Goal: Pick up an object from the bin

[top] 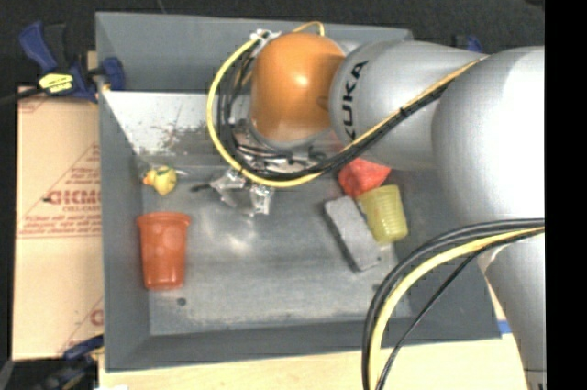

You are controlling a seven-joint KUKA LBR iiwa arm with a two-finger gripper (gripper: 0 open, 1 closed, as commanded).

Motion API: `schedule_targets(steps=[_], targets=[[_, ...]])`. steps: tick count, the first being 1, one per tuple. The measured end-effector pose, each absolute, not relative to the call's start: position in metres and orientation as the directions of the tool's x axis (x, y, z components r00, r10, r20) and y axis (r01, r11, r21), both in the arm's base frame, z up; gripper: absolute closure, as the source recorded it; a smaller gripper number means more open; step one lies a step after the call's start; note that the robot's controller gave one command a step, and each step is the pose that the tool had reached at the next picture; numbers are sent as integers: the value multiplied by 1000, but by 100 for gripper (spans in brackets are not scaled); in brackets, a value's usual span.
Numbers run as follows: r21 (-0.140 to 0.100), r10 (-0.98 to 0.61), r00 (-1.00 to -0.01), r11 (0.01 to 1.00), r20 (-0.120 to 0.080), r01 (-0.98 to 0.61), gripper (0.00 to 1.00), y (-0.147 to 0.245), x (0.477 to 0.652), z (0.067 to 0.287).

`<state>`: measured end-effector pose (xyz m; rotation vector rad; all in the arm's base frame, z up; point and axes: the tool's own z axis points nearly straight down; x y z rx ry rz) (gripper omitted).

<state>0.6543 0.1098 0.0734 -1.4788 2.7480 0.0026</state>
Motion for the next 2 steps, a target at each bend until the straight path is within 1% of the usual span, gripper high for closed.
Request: schedule_targets(steps=[1, 2], targets=[[-8, -834, -551, 552, -19, -834, 100, 110, 654, 73], [-1, -833, -552, 552, -12, -834, 100, 109, 651, 108]])
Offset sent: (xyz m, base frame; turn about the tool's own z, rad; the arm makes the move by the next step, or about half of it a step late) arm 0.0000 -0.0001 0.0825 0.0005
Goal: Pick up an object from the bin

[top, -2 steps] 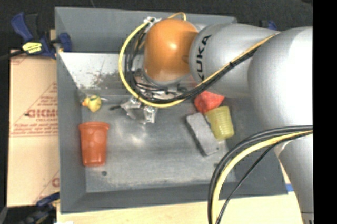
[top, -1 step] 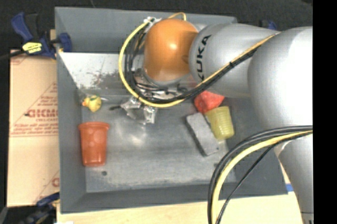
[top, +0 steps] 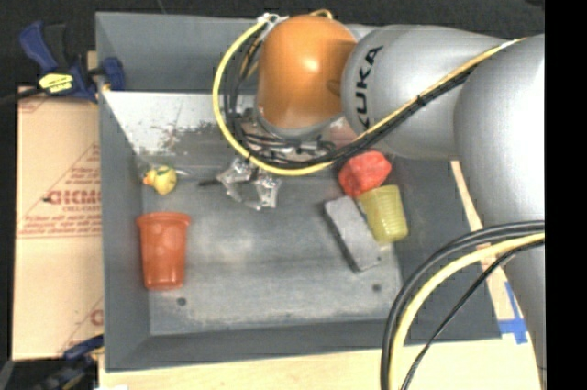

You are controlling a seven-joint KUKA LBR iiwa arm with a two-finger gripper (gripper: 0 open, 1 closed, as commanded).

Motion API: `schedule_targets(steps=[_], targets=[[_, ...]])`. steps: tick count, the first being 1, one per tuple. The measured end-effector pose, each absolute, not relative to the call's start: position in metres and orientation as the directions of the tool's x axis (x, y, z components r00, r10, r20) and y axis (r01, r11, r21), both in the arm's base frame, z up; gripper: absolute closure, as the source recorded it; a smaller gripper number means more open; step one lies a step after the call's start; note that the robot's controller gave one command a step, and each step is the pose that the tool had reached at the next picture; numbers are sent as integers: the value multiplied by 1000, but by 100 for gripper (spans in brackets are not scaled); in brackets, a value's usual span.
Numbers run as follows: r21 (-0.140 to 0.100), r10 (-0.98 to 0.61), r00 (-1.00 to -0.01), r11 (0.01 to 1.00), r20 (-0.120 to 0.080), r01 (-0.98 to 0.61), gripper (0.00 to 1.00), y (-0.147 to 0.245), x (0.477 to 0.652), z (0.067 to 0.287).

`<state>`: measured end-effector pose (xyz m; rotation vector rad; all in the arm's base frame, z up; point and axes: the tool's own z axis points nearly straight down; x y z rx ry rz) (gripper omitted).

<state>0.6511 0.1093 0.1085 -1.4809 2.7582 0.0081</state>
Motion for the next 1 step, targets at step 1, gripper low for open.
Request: schedule_targets(steps=[1], targets=[[-1, -832, -555, 555, -13, -832, 100, 109, 652, 148]])
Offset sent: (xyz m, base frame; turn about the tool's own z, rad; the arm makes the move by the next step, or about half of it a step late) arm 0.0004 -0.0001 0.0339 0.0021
